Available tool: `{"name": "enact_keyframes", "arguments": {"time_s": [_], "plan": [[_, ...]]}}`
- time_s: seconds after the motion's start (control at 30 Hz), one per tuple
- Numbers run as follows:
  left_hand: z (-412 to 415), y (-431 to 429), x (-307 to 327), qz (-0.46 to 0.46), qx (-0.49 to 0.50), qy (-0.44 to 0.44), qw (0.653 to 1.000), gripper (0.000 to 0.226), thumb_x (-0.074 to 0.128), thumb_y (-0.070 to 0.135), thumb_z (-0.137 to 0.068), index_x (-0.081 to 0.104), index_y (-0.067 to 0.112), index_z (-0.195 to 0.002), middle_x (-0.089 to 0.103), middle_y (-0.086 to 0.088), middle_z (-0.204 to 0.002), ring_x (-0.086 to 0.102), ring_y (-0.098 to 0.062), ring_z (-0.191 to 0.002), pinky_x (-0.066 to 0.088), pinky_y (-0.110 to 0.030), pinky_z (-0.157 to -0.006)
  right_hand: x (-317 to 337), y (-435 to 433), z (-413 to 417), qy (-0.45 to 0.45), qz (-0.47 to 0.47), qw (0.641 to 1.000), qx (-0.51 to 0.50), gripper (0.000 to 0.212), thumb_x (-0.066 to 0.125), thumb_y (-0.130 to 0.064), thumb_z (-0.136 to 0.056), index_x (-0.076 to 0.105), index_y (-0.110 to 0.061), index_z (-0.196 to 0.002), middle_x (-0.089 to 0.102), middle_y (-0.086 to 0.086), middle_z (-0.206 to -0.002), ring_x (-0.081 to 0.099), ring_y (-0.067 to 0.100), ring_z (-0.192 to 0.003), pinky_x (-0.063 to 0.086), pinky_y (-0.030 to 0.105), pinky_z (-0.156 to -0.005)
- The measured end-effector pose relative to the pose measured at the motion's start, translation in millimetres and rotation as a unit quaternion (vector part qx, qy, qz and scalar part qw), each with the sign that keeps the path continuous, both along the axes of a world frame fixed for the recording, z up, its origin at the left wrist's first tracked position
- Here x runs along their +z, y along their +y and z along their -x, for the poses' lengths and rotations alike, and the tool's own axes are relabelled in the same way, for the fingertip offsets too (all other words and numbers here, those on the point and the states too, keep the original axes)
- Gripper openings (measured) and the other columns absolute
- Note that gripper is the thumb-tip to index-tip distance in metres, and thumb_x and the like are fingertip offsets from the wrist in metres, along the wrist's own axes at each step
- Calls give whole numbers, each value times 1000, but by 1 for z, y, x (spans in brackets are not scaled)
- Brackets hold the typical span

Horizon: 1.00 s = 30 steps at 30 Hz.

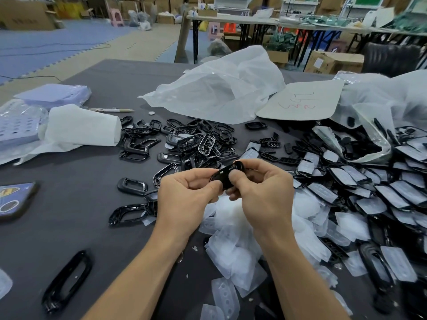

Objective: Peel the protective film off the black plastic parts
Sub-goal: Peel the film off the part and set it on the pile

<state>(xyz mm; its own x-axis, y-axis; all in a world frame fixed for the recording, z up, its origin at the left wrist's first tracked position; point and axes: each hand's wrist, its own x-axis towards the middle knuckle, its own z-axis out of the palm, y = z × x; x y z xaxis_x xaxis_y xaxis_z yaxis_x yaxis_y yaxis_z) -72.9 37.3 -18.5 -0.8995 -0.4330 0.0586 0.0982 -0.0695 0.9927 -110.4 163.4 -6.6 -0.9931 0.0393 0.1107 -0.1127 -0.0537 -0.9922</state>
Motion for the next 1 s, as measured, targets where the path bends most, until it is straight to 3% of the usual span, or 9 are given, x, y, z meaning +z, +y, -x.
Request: {"name": "enact_keyframes", "arguments": {"time_s": [0.23,0.47,0.6,0.73,0.83,1.0], "plan": [[2,2,-1,-8,37,-12,999,41,78,-14,-77,83,26,-70,77,-10,-68,71,-21,-57,58,-23,-55,3,-2,-3,19,-108,994,-19,17,79,-5,-81,72,-19,-73,72,0,-60,71,22,-52,61,38,-56],[1,3,0,-12,-20,-20,1000,23,76,-1,-88,82,20,-80,78,-12,-73,71,-18,-57,57,-21,-56,3,-1,-4,-16,-31,999,0,15,72,3,-83,71,-11,-79,71,8,-61,66,21,-45,49,26,-46],[1,1,2,-7,5,-14,1000,41,74,-6,-88,83,31,-71,76,-9,-65,70,-17,-52,57,-22,-53,1,-3,-5,22,-119,992,35,10,69,-10,-79,72,-19,-78,70,2,-59,65,18,-49,52,29,-50],[-3,2,2,46,34,-8,998,46,75,-1,-88,81,42,-72,76,-4,-64,69,-16,-50,61,-31,-52,2,-1,-3,17,-131,990,53,17,70,-1,-83,72,-18,-79,70,2,-57,64,14,-45,51,23,-49],[-7,8,1,119,62,-9,991,39,75,13,-86,77,50,-73,74,4,-62,71,-17,-53,64,-41,-59,3,0,-3,-4,-121,991,58,18,69,4,-83,71,-13,-77,69,8,-55,62,19,-41,50,27,-46],[-11,11,1,174,97,3,980,26,71,28,-81,74,54,-81,72,15,-61,71,-12,-56,60,-32,-56,3,-2,-4,-7,-105,992,76,17,67,3,-85,69,-11,-77,68,13,-55,63,24,-43,55,34,-46]]}}
